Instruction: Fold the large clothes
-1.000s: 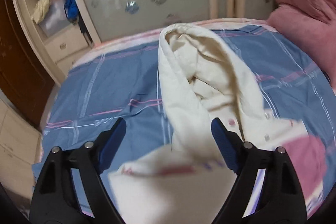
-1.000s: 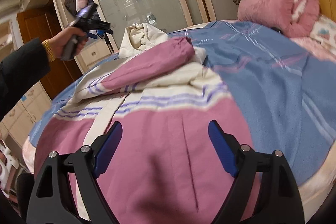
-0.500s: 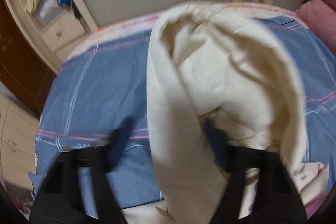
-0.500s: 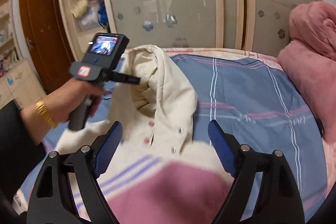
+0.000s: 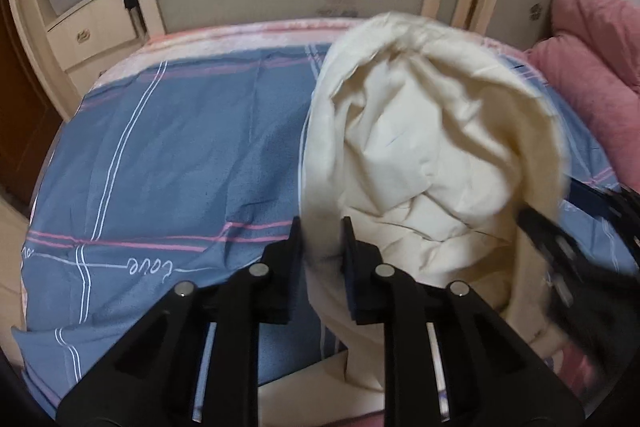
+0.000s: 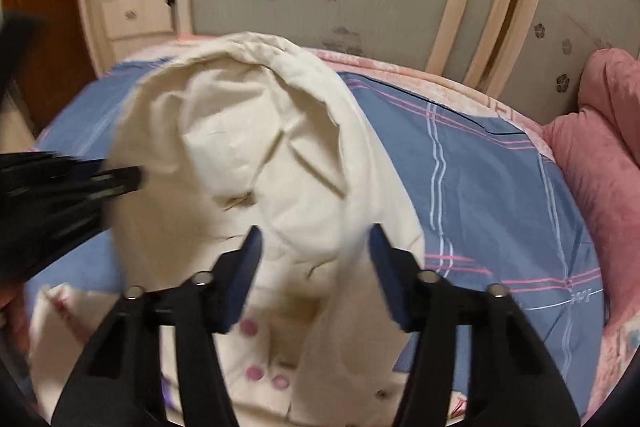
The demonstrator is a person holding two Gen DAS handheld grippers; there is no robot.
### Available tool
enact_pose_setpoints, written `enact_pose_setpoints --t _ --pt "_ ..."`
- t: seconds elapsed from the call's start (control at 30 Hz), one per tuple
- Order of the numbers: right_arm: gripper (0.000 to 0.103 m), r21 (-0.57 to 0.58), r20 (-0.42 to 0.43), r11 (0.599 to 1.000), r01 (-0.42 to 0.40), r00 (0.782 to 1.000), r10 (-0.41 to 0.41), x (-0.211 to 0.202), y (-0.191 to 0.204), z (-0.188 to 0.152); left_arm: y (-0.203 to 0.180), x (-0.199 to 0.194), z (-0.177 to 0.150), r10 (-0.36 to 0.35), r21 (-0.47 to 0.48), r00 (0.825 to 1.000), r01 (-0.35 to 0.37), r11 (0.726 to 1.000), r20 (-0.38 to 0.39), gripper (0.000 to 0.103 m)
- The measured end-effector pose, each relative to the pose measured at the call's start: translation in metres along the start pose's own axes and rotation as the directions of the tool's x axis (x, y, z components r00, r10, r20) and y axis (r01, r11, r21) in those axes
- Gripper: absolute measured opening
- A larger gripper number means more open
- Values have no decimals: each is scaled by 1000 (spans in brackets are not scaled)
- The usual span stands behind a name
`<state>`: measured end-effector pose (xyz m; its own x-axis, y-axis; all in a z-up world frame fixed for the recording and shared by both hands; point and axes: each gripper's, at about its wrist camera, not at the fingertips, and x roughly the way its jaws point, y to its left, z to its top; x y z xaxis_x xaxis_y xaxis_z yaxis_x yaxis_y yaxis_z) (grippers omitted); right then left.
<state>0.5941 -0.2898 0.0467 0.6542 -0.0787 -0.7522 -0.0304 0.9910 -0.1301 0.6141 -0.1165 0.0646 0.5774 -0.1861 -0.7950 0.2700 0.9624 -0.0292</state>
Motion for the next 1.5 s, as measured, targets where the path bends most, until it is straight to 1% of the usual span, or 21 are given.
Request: enact_pose_setpoints --t 0.03,0.07,0.13,0.23,0.3,0.37,0.47,0.57,0.63,0.73,0.87,0.97,1.03,1.13,1.2,1.23,1.3,1.37,1.43,1.47,1.5 --pt "26 14 -2 1000 14 1000 -14 3 -5 2 -1 -2 -1 5 17 1000 -5 1000 8 18" --pt "15 42 -5 999 17 1000 -17 6 -15 4 -2 -8 -3 15 53 1000 -16 998 20 18" --pt "6 77 -9 997 10 1000 -9 10 -28 4 -9 -15 -11 30 89 999 -33 996 31 18" --pt "4 127 -23 992 14 1000 -11 15 -57 -1 -6 -14 -17 36 107 999 -37 994 11 16" --pt "3 191 -7 982 2 1000 -1 12 -77 -6 -1 -9 -16 42 105 999 -41 994 -9 14" --pt "3 240 17 971 -19 1000 16 2 -94 -17 2 -6 -19 36 95 999 -34 995 -22 8" --pt "2 252 49 967 -36 998 24 -12 -107 -28 10 -6 -23 3 65 1000 -2 998 -20 5" --pt "2 275 92 958 -80 994 57 -32 -123 -48 14 -15 -28 -33 80 999 32 996 13 3" --pt "2 285 110 953 -106 991 77 -43 -128 -56 19 -25 -34 -64 73 997 62 995 31 3" --pt "2 284 152 946 -154 982 114 -64 -133 -73 23 -40 -46 -92 71 995 89 993 37 3" --pt "2 258 219 937 -237 959 183 -102 -134 -102 27 -68 -69 -145 80 988 140 987 59 3" --pt "2 224 256 939 -262 945 203 -127 -130 -131 25 -98 -94 -171 118 979 158 980 111 3" --pt "2 196 282 941 -276 935 216 -141 -127 -150 21 -124 -119 -195 158 969 171 973 151 3" --pt "2 155 330 938 -309 911 246 -166 -118 -187 13 -154 -163 -230 203 956 192 960 184 3" --pt "2 131 354 937 -323 898 260 -182 -111 -213 2 -171 -198 -236 250 952 184 950 196 3" --pt "2 123 360 936 -329 894 267 -187 -108 -223 -2 -176 -215 -240 268 950 183 946 198 3" --pt "3 130 371 929 -347 886 279 -195 -107 -241 -7 -181 -242 -261 267 948 208 941 182 3" --pt "3 131 384 924 -359 877 287 -203 -103 -262 -12 -186 -268 -259 281 947 200 939 191 3" --pt "3 112 388 929 -352 877 285 -206 -98 -277 -15 -191 -291 -275 283 941 214 935 196 3" --pt "3 116 381 928 -354 879 288 -205 -96 -286 -15 -191 -298 -272 281 942 212 936 195 3" --pt "3 125 365 924 -361 883 296 -202 -96 -291 -16 -187 -308 -260 280 949 205 938 177 3"
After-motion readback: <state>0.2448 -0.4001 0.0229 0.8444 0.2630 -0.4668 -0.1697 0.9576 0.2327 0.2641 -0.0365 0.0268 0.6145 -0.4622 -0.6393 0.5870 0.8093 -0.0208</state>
